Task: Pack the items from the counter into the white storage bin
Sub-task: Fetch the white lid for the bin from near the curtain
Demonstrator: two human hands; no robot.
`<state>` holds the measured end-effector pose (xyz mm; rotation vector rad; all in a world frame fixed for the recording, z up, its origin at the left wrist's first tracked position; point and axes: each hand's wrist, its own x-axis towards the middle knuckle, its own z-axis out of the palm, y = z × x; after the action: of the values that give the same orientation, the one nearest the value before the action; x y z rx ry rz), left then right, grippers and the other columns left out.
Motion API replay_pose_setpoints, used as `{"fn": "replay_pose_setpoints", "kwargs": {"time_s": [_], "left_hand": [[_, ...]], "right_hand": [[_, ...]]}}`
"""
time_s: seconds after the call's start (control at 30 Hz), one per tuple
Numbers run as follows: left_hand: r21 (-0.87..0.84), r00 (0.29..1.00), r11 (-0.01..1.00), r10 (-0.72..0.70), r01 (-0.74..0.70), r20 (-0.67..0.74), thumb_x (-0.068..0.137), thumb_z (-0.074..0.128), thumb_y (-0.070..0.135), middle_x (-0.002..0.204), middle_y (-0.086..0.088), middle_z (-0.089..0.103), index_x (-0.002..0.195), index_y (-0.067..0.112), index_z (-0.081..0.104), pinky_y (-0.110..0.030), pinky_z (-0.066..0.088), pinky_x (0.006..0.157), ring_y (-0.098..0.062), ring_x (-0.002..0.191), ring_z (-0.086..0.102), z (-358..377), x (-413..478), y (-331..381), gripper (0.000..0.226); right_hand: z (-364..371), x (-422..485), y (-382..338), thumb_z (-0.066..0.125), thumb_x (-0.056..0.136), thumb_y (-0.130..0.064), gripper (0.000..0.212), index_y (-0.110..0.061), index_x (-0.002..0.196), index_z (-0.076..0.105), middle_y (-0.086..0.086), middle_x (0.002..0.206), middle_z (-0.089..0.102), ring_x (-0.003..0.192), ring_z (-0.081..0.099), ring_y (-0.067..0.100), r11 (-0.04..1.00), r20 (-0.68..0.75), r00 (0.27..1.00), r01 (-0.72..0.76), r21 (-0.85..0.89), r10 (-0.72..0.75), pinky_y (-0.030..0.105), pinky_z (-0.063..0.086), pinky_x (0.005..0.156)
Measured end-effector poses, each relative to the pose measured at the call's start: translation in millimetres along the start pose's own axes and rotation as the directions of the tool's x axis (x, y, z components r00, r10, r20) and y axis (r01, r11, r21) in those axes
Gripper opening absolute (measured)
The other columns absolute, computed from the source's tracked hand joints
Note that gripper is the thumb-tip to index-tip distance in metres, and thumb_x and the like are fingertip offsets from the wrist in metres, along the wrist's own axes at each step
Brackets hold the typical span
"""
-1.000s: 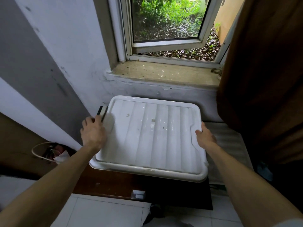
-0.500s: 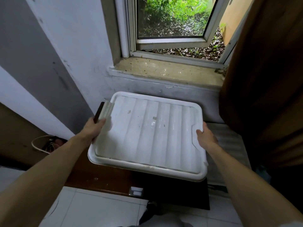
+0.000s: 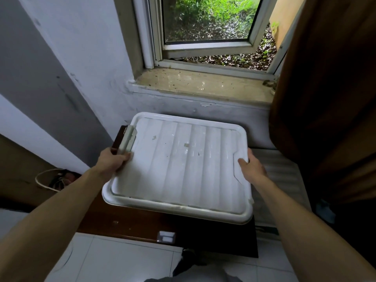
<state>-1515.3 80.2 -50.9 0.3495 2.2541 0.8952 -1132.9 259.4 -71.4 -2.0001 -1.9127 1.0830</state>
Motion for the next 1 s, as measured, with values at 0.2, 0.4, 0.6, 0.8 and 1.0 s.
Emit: {"fn": "replay_pose_setpoints", "kwargs": {"time_s": [0.2,0.4,0.6,0.8,1.0], "left_hand": [[0.04,0.993,0.999,-0.029,0.025,0.116,0.078,0.081,0.033,0.11,-0.011,0.064,0.121,0.004,0.06,-0.034,0.049,0.076,-0.024,0.09,0.061,-11.2,4.6,4.8,0.056],[0.014,0.998,0.998,0.053,-0.053,0.019,0.084,0.076,0.031,0.108,-0.008,0.056,0.111,0.01,0.053,-0.035,0.044,0.082,-0.023,0.094,0.053,-1.1,-5.0,-2.5,0.042],[0.129,0.994,0.986,0.102,-0.107,0.049,0.082,0.075,0.042,0.107,-0.009,0.058,0.111,0.008,0.055,-0.034,0.045,0.073,-0.015,0.079,0.054,-8.9,-2.9,-3.1,0.05],[0.122,0.997,0.99,0.065,-0.07,0.042,0.086,0.051,0.069,0.104,-0.011,0.06,0.111,0.009,0.056,-0.04,0.048,0.075,-0.024,0.086,0.058,-5.7,2.5,-6.4,0.066],[0.332,0.978,0.921,0.205,-0.206,0.04,0.091,0.039,0.07,0.095,-0.008,0.06,0.104,0.011,0.055,-0.039,0.043,0.071,-0.022,0.079,0.054,3.3,11.1,-1.3,0.062]], "right_hand": [[2.6,-0.8,4.5,0.041,0.103,-0.031,0.052,-0.034,0.152,0.026,0.006,0.138,0.054,0.116,0.054,0.034,0.999,-0.005,0.999,0.035,0.036,-0.035,0.037,0.044,0.09],[2.7,-4.5,5.4,0.037,0.104,-0.037,0.058,-0.035,0.156,0.012,0.008,0.144,0.049,0.122,0.051,0.037,1.0,0.017,1.0,0.01,0.021,-0.01,0.045,0.044,0.099],[5.6,-3.3,6.5,0.037,0.102,-0.044,0.053,-0.028,0.151,0.026,0.011,0.135,0.054,0.113,0.055,0.034,0.997,0.007,0.998,-0.06,0.046,0.06,0.048,0.048,0.096],[7.5,-6.3,5.8,0.037,0.1,-0.048,0.046,-0.011,0.128,0.045,0.016,0.119,0.058,0.095,0.054,0.031,0.991,-0.009,0.991,-0.134,-0.017,0.134,0.039,0.045,0.08],[12.3,-7.6,0.0,0.035,0.101,-0.048,0.051,-0.007,0.128,0.043,0.024,0.129,0.054,0.114,0.053,0.042,0.976,-0.074,0.98,-0.193,-0.1,0.186,0.047,0.041,0.093]]}}
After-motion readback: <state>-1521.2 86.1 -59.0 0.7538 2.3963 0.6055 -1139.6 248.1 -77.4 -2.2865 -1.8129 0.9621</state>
